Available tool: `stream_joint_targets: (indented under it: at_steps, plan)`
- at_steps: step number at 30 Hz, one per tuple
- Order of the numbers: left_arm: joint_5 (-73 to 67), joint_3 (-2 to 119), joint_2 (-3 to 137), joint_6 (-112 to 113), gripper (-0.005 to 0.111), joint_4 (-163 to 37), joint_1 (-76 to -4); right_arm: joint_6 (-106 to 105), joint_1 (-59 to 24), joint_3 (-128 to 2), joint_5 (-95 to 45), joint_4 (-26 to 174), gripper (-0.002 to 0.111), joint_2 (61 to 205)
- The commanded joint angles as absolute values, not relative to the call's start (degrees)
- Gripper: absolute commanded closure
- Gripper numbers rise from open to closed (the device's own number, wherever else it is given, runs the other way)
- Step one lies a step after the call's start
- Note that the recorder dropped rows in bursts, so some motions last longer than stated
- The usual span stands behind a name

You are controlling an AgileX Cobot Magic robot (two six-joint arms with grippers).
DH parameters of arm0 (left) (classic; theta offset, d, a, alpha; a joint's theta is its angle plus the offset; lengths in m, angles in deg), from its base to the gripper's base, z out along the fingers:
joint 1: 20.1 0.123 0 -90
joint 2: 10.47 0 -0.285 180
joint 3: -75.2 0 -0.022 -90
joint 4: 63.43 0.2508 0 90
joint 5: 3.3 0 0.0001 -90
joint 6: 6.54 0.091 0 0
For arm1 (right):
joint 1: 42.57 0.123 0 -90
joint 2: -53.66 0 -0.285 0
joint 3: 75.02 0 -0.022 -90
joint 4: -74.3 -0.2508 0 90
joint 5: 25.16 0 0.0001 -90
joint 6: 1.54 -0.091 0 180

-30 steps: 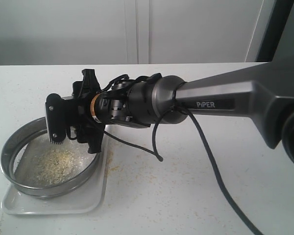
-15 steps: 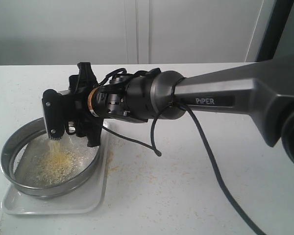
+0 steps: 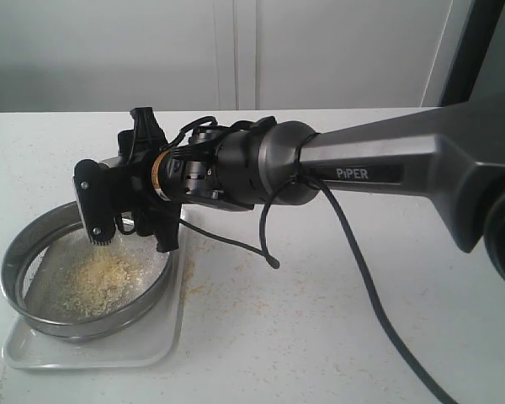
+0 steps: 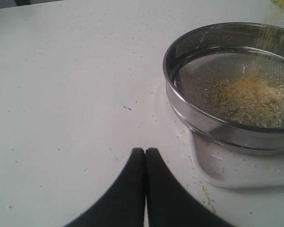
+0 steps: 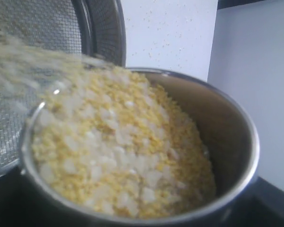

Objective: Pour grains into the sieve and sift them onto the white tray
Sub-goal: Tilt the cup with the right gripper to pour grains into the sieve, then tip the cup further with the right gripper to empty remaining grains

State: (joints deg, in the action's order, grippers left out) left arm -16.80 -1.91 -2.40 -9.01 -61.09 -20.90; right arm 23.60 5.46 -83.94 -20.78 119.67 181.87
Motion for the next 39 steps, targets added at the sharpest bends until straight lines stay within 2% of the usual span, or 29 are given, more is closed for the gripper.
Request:
stream_joint_targets:
  at_steps: [1,39]
  plan:
    - [-16.7,-2.0,-2.7,-9.3,0.107,-61.5,-20.8,25.4,6.2,-85.3,-20.4,119.5,0.108,181.1]
    - [-16.7,-2.0,-2.7,-9.3,0.107,-61.5,-20.8,30.6,8.4,-87.0,-13.3,127.0,0.108,181.1]
